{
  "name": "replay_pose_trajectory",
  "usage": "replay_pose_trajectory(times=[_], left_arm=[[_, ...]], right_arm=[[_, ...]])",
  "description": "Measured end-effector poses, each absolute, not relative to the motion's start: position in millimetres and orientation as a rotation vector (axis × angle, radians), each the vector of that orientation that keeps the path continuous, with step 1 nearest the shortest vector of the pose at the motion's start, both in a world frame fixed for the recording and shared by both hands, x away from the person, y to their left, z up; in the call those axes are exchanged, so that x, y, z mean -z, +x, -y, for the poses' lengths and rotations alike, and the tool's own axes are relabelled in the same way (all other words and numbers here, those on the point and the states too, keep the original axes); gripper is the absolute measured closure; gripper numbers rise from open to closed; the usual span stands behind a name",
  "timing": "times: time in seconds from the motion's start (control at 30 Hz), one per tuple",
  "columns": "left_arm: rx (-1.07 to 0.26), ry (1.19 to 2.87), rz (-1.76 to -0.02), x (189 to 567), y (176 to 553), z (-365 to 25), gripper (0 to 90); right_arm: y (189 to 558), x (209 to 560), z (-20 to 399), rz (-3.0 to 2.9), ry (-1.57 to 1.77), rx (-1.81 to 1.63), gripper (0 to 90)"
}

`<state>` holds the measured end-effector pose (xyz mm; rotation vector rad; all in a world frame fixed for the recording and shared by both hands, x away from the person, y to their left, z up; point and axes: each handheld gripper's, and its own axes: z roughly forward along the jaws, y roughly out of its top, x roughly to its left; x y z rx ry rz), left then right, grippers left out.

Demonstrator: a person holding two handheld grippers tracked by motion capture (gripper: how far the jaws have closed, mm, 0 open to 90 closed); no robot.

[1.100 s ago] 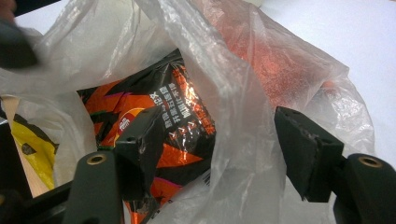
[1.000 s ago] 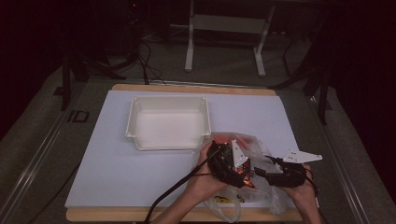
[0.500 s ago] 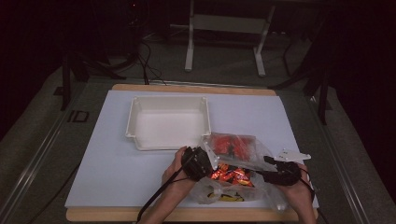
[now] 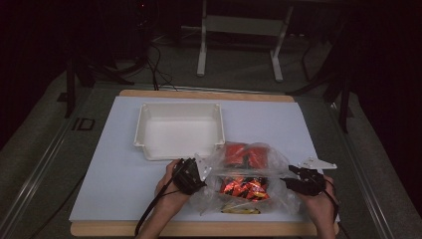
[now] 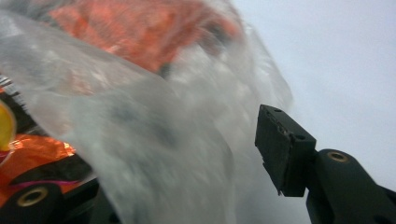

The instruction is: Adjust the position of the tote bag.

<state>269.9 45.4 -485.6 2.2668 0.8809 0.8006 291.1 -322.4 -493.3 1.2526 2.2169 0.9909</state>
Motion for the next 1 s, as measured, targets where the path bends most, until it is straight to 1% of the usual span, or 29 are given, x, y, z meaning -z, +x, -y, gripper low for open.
replay_pose_trajectory(times=[0.07, 0.1, 0.23, 0.37, 0.47, 0.5, 0.53, 0.57, 0.6, 0.63, 0.67, 0.77, 0.83, 0.87, 0.9, 0.93, 0.97, 1.0], left_arm=[[-0.796, 2.259, -0.883, 485.0, 269.4, -49.8, 40.7], [-0.796, 2.249, -0.888, 484.6, 269.3, -54.9, 39.5], [-0.772, 2.223, -0.928, 484.6, 272.1, -63.1, 38.7], [-0.797, 2.202, -0.981, 487.0, 275.5, -63.1, 38.4], [-0.758, 2.178, -0.975, 487.2, 275.9, -61.0, 39.9], [-0.747, 2.167, -0.952, 485.8, 274.3, -60.8, 39.0], [-0.719, 2.152, -0.925, 484.0, 272.6, -61.4, 39.0], [-0.677, 2.125, -0.883, 479.9, 269.6, -63.1, 37.8], [-0.677, 2.125, -0.883, 479.9, 269.6, -63.1, 37.0], [-0.660, 2.112, -0.869, 478.0, 268.2, -63.9, 36.8], [-0.642, 2.097, -0.859, 476.1, 267.0, -65.1, 36.8], [-0.591, 2.066, -0.829, 471.5, 264.0, -68.0, 35.2], [-0.580, 2.060, -0.815, 469.6, 262.8, -67.7, 33.7], [-0.580, 2.060, -0.811, 468.7, 262.1, -66.9, 33.7], [-0.578, 2.059, -0.790, 466.0, 260.2, -65.3, 33.6], [-0.578, 2.059, -0.790, 466.0, 260.2, -65.3, 33.6], [-0.578, 2.056, -0.775, 464.3, 259.2, -64.2, 33.7], [-0.581, 2.052, -0.767, 462.2, 257.8, -63.0, 33.7]], right_arm=[[290.9, 492.8, 326.5, -2.196, 1.283, -0.997, 50.5], [291.0, 492.9, 330.4, -2.162, 1.317, -0.973, 52.3], [291.0, 493.4, 338.0, -2.131, 1.368, -0.986, 52.2], [293.4, 496.1, 336.5, -2.112, 1.409, -0.935, 53.1], [293.8, 497.3, 336.5, -2.119, 1.425, -0.945, 55.3], [292.3, 496.5, 338.6, -2.169, 1.388, -1.025, 51.2], [292.3, 496.5, 338.6, -2.169, 1.388, -1.025, 51.2], [289.8, 493.1, 339.8, -2.205, 1.349, -1.095, 48.4], [289.8, 493.1, 339.8, -2.205, 1.349, -1.095, 48.4], [287.3, 488.2, 339.2, -2.220, 1.306, -1.138, 45.4], [287.3, 488.2, 339.2, -2.220, 1.306, -1.138, 45.4], [283.4, 480.8, 335.6, -2.250, 1.236, -1.183, 39.7], [280.2, 475.5, 331.1, -2.283, 1.178, -1.211, 34.8], [280.2, 475.5, 331.1, -2.283, 1.178, -1.211, 34.8], [278.9, 473.6, 328.9, -2.310, 1.149, -1.239, 32.3], [278.9, 473.6, 328.9, -2.310, 1.149, -1.239, 32.3], [278.1, 473.2, 327.4, -2.334, 1.125, -1.252, 28.6], [278.1, 473.2, 327.4, -2.334, 1.125, -1.252, 28.6]])
